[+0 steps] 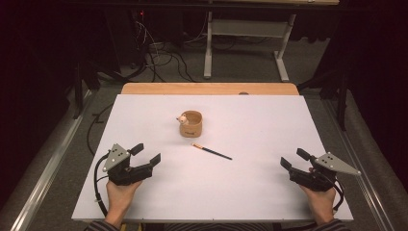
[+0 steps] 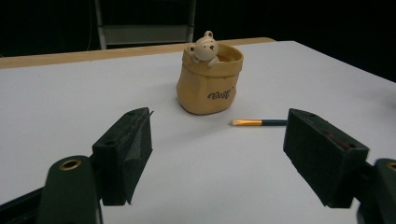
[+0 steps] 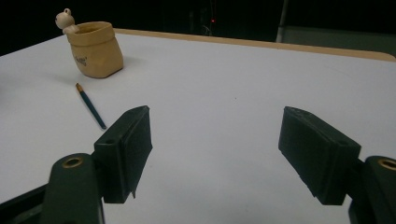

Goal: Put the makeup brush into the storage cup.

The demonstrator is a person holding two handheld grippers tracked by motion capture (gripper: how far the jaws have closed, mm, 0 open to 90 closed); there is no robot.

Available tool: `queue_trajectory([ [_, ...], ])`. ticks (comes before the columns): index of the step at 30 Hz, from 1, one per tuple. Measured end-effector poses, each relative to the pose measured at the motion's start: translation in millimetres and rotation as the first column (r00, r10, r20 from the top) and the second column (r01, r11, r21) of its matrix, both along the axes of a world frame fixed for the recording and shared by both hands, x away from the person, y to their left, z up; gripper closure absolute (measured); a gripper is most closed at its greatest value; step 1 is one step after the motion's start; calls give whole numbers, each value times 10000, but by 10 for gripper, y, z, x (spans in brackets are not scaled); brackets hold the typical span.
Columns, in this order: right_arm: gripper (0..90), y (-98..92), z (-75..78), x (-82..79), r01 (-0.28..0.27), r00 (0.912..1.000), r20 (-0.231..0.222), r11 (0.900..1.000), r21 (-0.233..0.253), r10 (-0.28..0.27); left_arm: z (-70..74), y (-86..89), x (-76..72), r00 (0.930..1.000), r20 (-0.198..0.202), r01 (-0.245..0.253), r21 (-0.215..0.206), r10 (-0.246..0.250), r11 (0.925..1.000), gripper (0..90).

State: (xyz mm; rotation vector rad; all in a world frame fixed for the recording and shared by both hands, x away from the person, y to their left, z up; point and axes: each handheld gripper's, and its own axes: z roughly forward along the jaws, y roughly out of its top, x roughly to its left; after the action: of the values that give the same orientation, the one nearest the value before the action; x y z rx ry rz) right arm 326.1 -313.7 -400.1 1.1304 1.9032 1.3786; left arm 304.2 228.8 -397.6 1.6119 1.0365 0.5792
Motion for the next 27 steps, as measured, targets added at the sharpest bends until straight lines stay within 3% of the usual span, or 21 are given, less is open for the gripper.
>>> queue_trajectory([
  [27,273,-18,2,1,75,10000,-24,9998,158,-74,0,-6,-1,10000,-34,69,-11,-69,10000,245],
])
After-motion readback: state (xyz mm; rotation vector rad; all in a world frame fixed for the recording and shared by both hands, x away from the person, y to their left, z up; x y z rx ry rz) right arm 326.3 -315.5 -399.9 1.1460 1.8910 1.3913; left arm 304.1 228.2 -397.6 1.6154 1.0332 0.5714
